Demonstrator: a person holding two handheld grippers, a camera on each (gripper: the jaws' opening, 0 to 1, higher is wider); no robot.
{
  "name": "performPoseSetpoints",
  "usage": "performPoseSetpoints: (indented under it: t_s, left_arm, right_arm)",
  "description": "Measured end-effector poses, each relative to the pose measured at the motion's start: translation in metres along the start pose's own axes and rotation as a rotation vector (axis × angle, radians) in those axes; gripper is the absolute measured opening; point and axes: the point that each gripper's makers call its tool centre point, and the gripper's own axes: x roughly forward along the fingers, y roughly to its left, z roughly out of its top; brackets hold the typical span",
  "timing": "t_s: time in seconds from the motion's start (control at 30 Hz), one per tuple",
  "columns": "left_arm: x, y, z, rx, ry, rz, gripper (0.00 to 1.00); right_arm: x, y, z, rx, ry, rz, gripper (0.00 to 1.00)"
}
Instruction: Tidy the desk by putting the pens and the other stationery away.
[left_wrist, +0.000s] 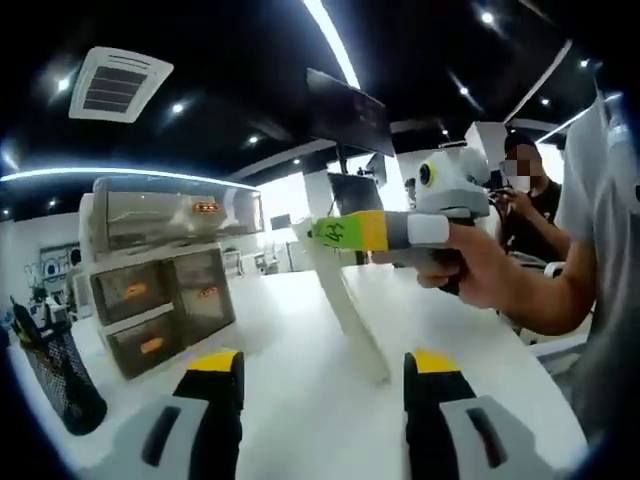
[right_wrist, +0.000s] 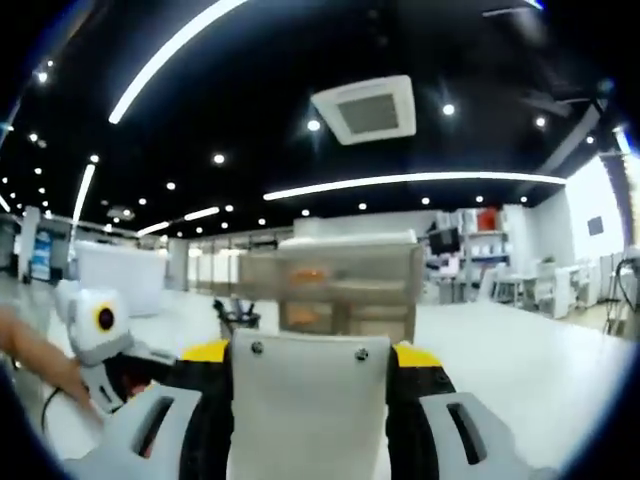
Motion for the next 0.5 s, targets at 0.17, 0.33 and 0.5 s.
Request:
performPoseSetpoints:
  t_s: [0.17,0.33,0.5]
  left_arm:
    - [0.001,0.001,-0.003,-0.038,0.008,-0.008,0.66]
    - [-0.006,0.009,0.007,-0.025,-0.019,0.033,0.64]
    - [-0.004,0.005,0.002,-0.046,-0.012,0.015,0.63]
  right_arm:
    - [0.000,0.000,0.001,0.011,-0.028,-0.010,0.56]
    - [-0.001,0.009,0.006,0.045,-0.056,-0.012,0.56]
    - [0.006,0.021,0.003,0.030,-0.060,-0.001,0.56]
